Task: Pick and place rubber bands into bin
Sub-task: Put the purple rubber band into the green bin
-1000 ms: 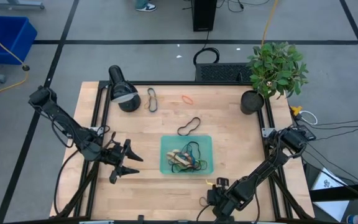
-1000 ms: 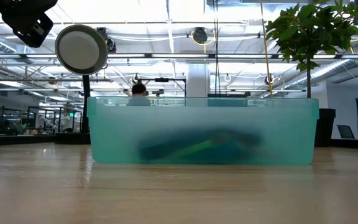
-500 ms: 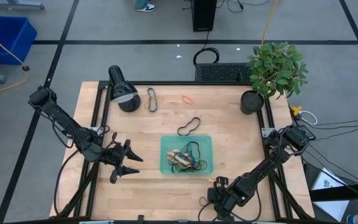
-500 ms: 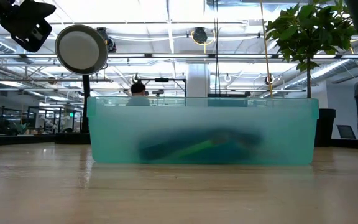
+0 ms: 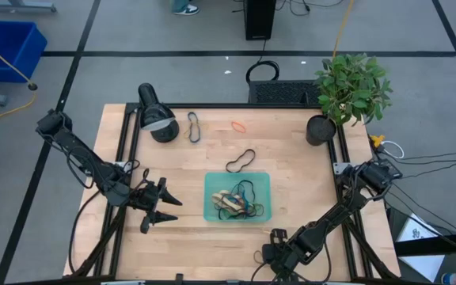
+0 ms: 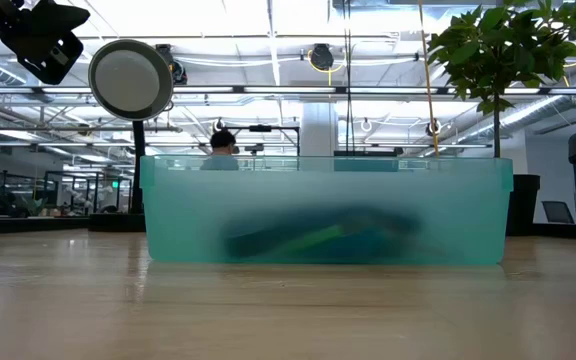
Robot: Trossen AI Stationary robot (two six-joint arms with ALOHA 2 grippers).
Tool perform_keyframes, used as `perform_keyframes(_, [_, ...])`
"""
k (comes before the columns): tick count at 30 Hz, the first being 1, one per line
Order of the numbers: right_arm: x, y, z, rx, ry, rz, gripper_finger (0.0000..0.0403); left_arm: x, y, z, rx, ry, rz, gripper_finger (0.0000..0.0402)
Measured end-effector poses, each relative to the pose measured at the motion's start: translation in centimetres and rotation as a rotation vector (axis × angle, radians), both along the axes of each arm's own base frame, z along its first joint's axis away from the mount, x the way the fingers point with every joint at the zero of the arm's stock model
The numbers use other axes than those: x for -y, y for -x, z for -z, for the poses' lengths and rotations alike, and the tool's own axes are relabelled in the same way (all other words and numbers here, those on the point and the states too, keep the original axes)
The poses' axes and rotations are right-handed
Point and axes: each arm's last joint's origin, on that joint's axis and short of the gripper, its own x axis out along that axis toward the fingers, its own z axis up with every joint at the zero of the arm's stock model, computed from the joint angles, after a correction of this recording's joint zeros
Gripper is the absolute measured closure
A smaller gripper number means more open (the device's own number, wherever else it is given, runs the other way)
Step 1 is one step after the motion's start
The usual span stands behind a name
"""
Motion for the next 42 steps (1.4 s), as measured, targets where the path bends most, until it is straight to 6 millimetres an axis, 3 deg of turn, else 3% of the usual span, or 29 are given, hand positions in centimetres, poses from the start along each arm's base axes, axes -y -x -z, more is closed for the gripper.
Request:
perform_keyframes(5, [0.0, 0.0, 0.3, -0.007, 0.012, 0.000, 0.0396, 0.0, 0.0, 0.0, 0.000, -0.001, 0.000, 0.0156])
perform_keyframes(12, [0.0, 0.0, 0.3, -0.016, 0.002, 0.037, 0.0401, 0.0, 0.0, 0.0, 0.000, -0.001, -0.001, 0.0156])
perform_keyframes(20, [0.2, 0.1, -2.2, 0.064, -0.044, 0.110, 0.0402, 0.0, 0.0, 0.0, 0.001, -0.008, 0.000, 0.0156])
perform_keyframes(29, [1.9, 0.1, -8.1, 0.300, -0.050, 0.275, 0.0402, 0.0, 0.0, 0.1, -0.003, -0.019, 0.001, 0.0156])
perform_keyframes(37, [4.6, 0.4, -14.6, 0.674, 0.013, 0.440, 0.0403, 0.0, 0.0, 0.2, -0.014, -0.029, 0.001, 0.0156])
perform_keyframes(42, [6.5, -0.1, -18.3, 0.905, 0.106, 0.428, 0.0403, 0.0, 0.0, 0.2, -0.013, -0.027, 0.001, 0.0156])
